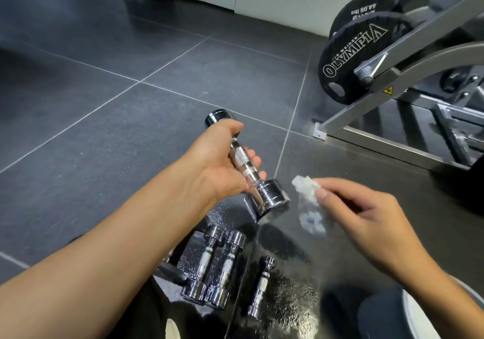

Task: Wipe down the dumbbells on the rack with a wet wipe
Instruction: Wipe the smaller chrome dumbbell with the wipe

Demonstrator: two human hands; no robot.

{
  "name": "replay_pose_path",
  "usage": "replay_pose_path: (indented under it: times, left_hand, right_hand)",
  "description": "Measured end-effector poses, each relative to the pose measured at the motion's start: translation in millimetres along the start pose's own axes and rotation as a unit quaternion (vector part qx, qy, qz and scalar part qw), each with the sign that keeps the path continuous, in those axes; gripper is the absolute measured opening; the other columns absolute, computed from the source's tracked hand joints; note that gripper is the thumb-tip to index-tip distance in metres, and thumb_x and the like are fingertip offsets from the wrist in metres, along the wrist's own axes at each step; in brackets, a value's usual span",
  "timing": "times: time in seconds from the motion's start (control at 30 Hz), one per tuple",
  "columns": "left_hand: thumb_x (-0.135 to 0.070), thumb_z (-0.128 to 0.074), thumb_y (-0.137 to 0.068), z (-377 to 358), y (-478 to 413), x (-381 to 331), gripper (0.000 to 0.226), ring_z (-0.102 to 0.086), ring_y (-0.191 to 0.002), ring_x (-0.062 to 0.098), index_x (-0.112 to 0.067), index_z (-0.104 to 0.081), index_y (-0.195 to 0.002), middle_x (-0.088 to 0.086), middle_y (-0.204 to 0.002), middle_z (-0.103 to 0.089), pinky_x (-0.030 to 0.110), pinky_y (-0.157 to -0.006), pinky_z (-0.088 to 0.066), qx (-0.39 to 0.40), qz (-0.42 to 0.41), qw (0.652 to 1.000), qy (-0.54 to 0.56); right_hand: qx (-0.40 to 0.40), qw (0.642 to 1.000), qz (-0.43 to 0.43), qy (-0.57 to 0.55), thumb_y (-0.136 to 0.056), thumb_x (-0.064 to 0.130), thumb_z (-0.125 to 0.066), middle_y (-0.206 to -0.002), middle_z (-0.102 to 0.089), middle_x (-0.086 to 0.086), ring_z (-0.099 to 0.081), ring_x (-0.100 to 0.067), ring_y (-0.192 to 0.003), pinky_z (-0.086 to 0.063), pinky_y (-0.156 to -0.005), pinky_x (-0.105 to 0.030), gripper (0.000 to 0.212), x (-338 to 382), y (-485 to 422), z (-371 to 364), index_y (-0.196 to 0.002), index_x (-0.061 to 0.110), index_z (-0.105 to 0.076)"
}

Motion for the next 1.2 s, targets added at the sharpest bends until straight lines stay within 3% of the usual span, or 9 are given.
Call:
replay_pose_path:
  times: [0.1, 0.17, 0.23, 0.43, 0.53, 0.7, 0.87, 1.0, 1.2]
  left_hand:
    - [-0.023, -0.074, -0.087, -1, -1, 10, 0.025, -0.051, -0.069, 0.020, -0.009, -0.054, -0.089, 0.005, -0.078, -0.049, 0.042, -0.069, -0.047, 0.007, 0.010, 0.999, -0.038]
    - [-0.018, -0.079, -0.081, -3, -1, 20, 0.028, -0.050, -0.063, 0.019, -0.011, -0.053, -0.089, 0.004, -0.073, -0.049, 0.037, -0.067, -0.047, 0.015, 0.011, 0.997, -0.074]
    - [-0.018, -0.082, -0.077, -5, 2, 28, 0.032, -0.056, -0.063, 0.019, -0.011, -0.058, -0.096, 0.005, -0.078, -0.056, 0.035, -0.064, -0.051, 0.029, 0.000, 0.993, -0.111]
    - [-0.016, -0.074, -0.084, -11, 8, 47, 0.022, -0.066, -0.075, 0.026, -0.012, -0.068, -0.104, 0.008, -0.086, -0.068, 0.039, -0.068, -0.053, 0.089, -0.019, 0.983, -0.162]
    - [-0.003, -0.067, -0.083, -13, 6, 55, 0.030, -0.061, -0.070, 0.025, -0.004, -0.068, -0.114, 0.015, -0.096, -0.061, 0.034, -0.063, -0.048, 0.100, -0.013, 0.979, -0.175]
    - [-0.005, -0.070, -0.091, -16, 5, 63, 0.018, -0.050, -0.057, 0.018, -0.007, -0.068, -0.109, 0.010, -0.078, -0.058, 0.030, -0.054, -0.041, 0.102, -0.021, 0.977, -0.185]
    - [-0.007, -0.071, -0.092, -14, 2, 58, 0.008, -0.053, -0.045, 0.016, -0.007, -0.066, -0.099, 0.006, -0.064, -0.060, 0.029, -0.050, -0.043, 0.089, -0.017, 0.982, -0.166]
    - [0.007, -0.068, -0.084, -12, -2, 58, 0.026, -0.049, -0.045, 0.015, -0.014, -0.055, -0.092, 0.003, -0.053, -0.052, 0.030, -0.051, -0.042, 0.063, -0.031, 0.986, -0.153]
    - [0.004, -0.068, -0.076, -7, -4, 58, 0.025, -0.045, -0.046, 0.013, -0.011, -0.058, -0.093, 0.002, -0.054, -0.049, 0.029, -0.051, -0.040, 0.061, -0.007, 0.989, -0.135]
  right_hand:
    - [-0.025, 0.960, -0.136, -0.245, -0.094, 0.019, -0.071, -0.099, -0.080, -0.007, -0.073, -0.033, -0.088, -0.054, -0.078, -0.035, 0.014, 5, -12, 0, -0.102, 0.021, -0.082]
    - [-0.034, 0.931, -0.159, -0.326, -0.087, 0.015, -0.074, -0.095, -0.078, -0.008, -0.070, -0.022, -0.080, -0.053, -0.071, -0.026, 0.013, 11, -17, -3, -0.100, 0.013, -0.078]
    - [-0.035, 0.914, -0.162, -0.371, -0.082, 0.014, -0.076, -0.096, -0.077, -0.005, -0.070, -0.015, -0.081, -0.053, -0.067, -0.021, 0.021, 15, -23, -7, -0.102, 0.010, -0.074]
    - [-0.069, 0.894, -0.164, -0.410, -0.080, 0.012, -0.078, -0.106, -0.074, -0.008, -0.070, -0.023, -0.094, -0.058, -0.079, -0.030, 0.038, 12, -35, -16, -0.117, 0.013, -0.071]
    - [-0.053, 0.891, -0.178, -0.414, -0.077, 0.011, -0.080, -0.108, -0.073, -0.010, -0.071, -0.024, -0.094, -0.059, -0.079, -0.029, 0.043, 11, -35, -19, -0.119, 0.013, -0.071]
    - [-0.048, 0.914, -0.179, -0.361, -0.095, 0.016, -0.069, -0.111, -0.076, -0.018, -0.070, -0.027, -0.098, -0.057, -0.088, -0.040, 0.017, 6, -32, -8, -0.108, 0.010, -0.079]
    - [-0.070, 0.899, -0.202, -0.383, -0.098, 0.015, -0.066, -0.096, -0.072, -0.010, -0.065, -0.020, -0.081, -0.052, -0.068, -0.029, 0.010, 0, -33, -3, -0.102, 0.011, -0.074]
    - [-0.095, 0.885, -0.220, -0.399, -0.101, 0.017, -0.062, -0.094, -0.064, -0.008, -0.053, -0.022, -0.079, -0.045, -0.061, -0.026, 0.006, -4, -35, -1, -0.100, 0.016, -0.068]
    - [-0.138, 0.960, -0.138, -0.200, -0.105, 0.025, -0.059, -0.076, -0.053, -0.001, -0.046, -0.017, -0.073, -0.039, -0.069, -0.034, 0.012, -5, -38, 8, -0.094, 0.022, -0.063]
Point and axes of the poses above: each hand's wrist, its own y-axis away from the middle knuckle, its own z-axis out of the back of the hand, x = y × z, the point moved 1 cm from there along -y, towards the middle knuckle
